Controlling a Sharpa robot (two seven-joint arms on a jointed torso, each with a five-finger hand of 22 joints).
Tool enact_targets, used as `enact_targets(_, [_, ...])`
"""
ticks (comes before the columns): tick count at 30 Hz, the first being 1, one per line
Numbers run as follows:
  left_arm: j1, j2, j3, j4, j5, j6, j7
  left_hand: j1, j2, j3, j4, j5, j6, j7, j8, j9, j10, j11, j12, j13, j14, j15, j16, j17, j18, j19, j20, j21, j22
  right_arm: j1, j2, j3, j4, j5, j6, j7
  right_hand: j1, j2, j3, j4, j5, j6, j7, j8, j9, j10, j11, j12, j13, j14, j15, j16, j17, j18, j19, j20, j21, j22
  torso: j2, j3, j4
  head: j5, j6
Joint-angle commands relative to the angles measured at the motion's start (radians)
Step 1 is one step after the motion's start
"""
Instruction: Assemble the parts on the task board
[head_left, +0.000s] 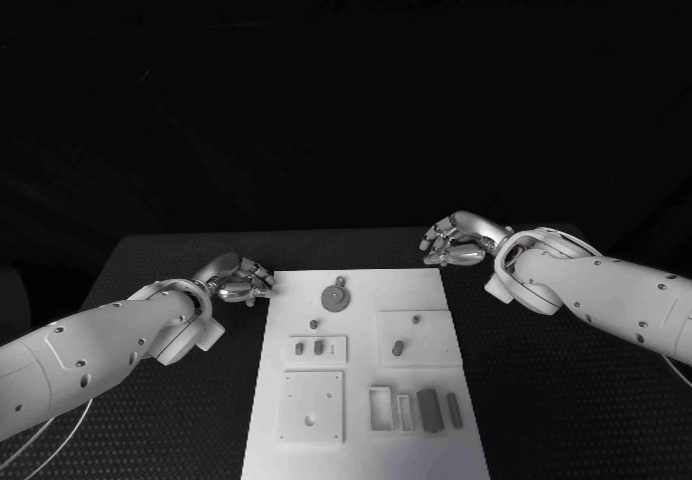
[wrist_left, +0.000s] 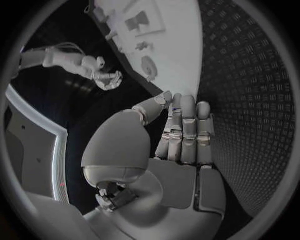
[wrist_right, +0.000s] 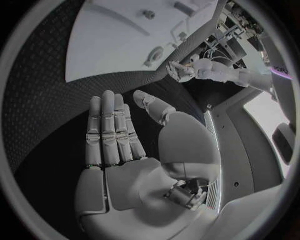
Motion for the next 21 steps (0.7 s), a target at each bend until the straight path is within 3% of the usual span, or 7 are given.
enact_targets(1, [0.005, -0.014, 0.001, 0.004, 0.475, 0.007, 0.138, -0.029, -0.007, -0.011, 0.009, 0.003, 0.002, 0.006, 0.007, 0.000, -0.003, 0.004, 0.004, 0.000, -0.021, 0.005, -0.023, -0.010, -0.007, -0.017, -0.036, -0.012, 0.017, -0.008, -0.026, -0.004, 0.042, -0.110, 0.125, -0.063, -0.006, 0.001, -0.003, -0.002, 0.002, 0.007, 0.001, 0.006, 0.001, 0.009, 0.001, -0.016, -0.003, 0.006, 0.002, -0.010, 0.002, 0.014, 0.005, 0.000, -0.006, -0.004, 0.001, -0.0008, -0.0026, -0.013, 0.007])
enact_targets(4, [0.006, -0.034, 0.002, 0.019, 0.576, 0.038, 0.169, -0.063, -0.015, -0.052, 0.011, 0.004, -0.003, 0.004, 0.010, -0.001, -0.008, 0.008, 0.004, 0.000, -0.031, 0.010, -0.051, -0.025, -0.004, -0.022, -0.032, -0.020, 0.015, -0.013, -0.047, -0.014, 0.090, -0.175, 0.180, -0.092, -0.029, -0.014, -0.036, -0.004, -0.003, 0.004, 0.002, 0.004, 0.001, 0.002, 0.009, -0.043, -0.008, -0.002, 0.007, -0.024, 0.002, 0.013, -0.004, 0.003, -0.015, -0.005, 0.001, -0.0016, -0.0022, -0.027, 0.004])
enact_targets(8, [0.007, -0.045, 0.003, 0.038, 0.617, 0.074, 0.188, -0.073, -0.008, -0.081, 0.001, 0.005, -0.009, 0.001, 0.013, -0.002, -0.016, 0.010, 0.003, -0.001, -0.026, 0.011, -0.061, -0.029, 0.003, -0.010, -0.031, -0.021, 0.013, -0.015, -0.086, -0.044, 0.156, -0.258, 0.181, -0.115, -0.031, -0.023, -0.108, -0.004, -0.017, -0.001, -0.005, 0.002, 0.003, -0.036, 0.031, -0.091, -0.019, -0.004, 0.008, -0.036, 0.010, 0.014, -0.014, 0.006, -0.025, -0.003, 0.000, -0.0024, 0.0001, -0.037, 0.005])
enact_targets(15, [0.006, -0.073, 0.003, 0.100, 0.624, 0.136, 0.209, -0.121, -0.008, -0.146, -0.018, 0.007, -0.024, -0.007, 0.013, -0.007, -0.059, 0.029, 0.000, -0.011, -0.086, 0.037, -0.129, -0.055, -0.001, -0.056, -0.005, -0.063, 0.001, -0.025, -0.108, -0.059, 0.228, -0.384, 0.123, -0.117, -0.010, -0.032, -0.132, -0.004, -0.038, 0.002, -0.010, 0.001, 0.002, -0.036, 0.033, -0.110, -0.017, 0.003, 0.006, -0.040, 0.019, 0.014, -0.011, 0.006, -0.029, -0.001, 0.000, -0.0028, -0.0008, -0.028, -0.002])
enact_targets(17, [0.006, -0.072, 0.003, 0.110, 0.624, 0.144, 0.211, -0.150, -0.015, -0.169, -0.025, 0.015, -0.044, -0.010, 0.005, -0.011, -0.108, 0.036, -0.004, -0.024, -0.176, 0.070, -0.210, -0.090, -0.008, -0.097, 0.021, -0.097, -0.012, -0.029, -0.112, -0.061, 0.243, -0.416, 0.118, -0.121, 0.004, -0.039, -0.131, -0.003, -0.044, 0.006, -0.012, 0.003, 0.003, -0.032, 0.032, -0.112, -0.016, 0.015, 0.002, -0.035, 0.024, 0.014, 0.000, 0.002, -0.024, 0.001, -0.001, -0.0036, -0.0007, -0.028, -0.003])
enact_targets(18, [0.006, -0.071, 0.003, 0.117, 0.625, 0.149, 0.213, -0.154, -0.003, -0.185, -0.042, 0.004, -0.051, -0.011, 0.008, -0.011, -0.124, 0.035, 0.003, -0.031, -0.169, 0.098, -0.265, -0.114, 0.011, -0.112, 0.051, -0.123, -0.025, -0.032, -0.116, -0.063, 0.260, -0.447, 0.123, -0.129, 0.006, -0.040, -0.131, -0.003, -0.046, 0.007, -0.013, 0.002, 0.002, -0.030, 0.032, -0.113, -0.016, 0.017, 0.001, -0.035, 0.025, 0.014, 0.003, 0.001, -0.023, 0.002, -0.001, -0.0047, 0.0003, -0.029, -0.006])
enact_targets(21, [0.006, -0.070, 0.003, 0.131, 0.625, 0.139, 0.216, -0.157, 0.001, -0.204, -0.050, 0.004, -0.058, -0.017, 0.012, -0.012, -0.137, 0.029, 0.002, -0.039, -0.149, 0.105, -0.322, -0.129, 0.030, -0.097, 0.063, -0.133, -0.030, -0.037, -0.124, -0.072, 0.290, -0.499, 0.114, -0.147, 0.010, -0.042, -0.129, -0.002, -0.076, 0.024, -0.017, 0.008, 0.003, -0.017, 0.027, -0.118, -0.011, 0.024, -0.002, -0.036, 0.033, 0.014, 0.012, -0.001, -0.023, 0.003, -0.001, -0.0057, 0.0034, -0.041, -0.007])
